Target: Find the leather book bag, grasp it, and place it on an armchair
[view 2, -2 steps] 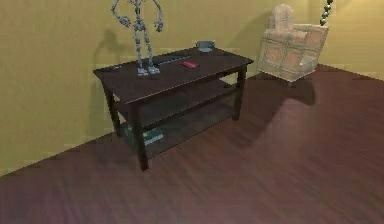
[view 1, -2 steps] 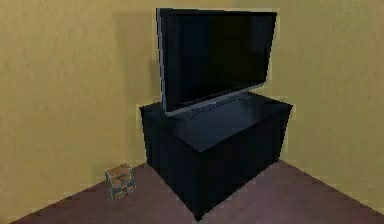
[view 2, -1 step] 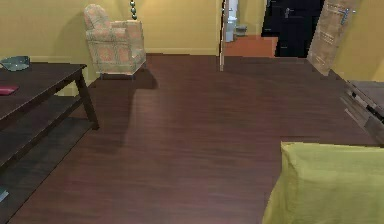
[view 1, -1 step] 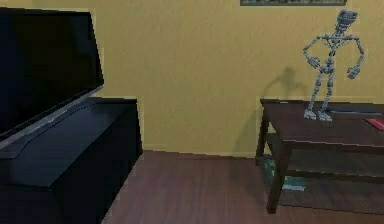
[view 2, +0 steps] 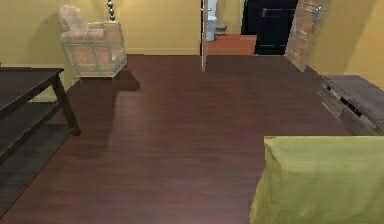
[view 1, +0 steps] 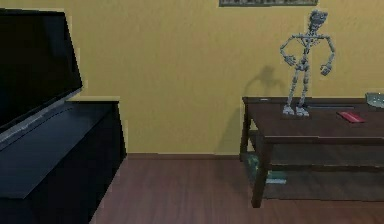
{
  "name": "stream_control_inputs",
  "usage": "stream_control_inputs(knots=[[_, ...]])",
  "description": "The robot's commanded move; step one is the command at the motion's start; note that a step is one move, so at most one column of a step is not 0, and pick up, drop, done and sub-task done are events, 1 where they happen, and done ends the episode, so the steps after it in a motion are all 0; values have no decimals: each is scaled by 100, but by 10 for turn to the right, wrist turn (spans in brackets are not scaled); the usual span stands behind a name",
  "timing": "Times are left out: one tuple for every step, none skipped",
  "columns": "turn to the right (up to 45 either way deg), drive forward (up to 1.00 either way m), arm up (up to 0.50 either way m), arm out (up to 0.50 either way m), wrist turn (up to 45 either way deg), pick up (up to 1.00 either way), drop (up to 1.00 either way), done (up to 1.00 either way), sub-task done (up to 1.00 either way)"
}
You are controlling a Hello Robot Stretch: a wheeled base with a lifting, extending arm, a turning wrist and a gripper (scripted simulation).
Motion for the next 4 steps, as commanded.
stream_control_inputs(knots=[[0,10,0,0,0,0,0,0,0],[-450,0,0,0,0,0,0,0,0],[-390,0,0,0,0,0,0,0,0],[0,50,0,0,0,0,0,0,0]])
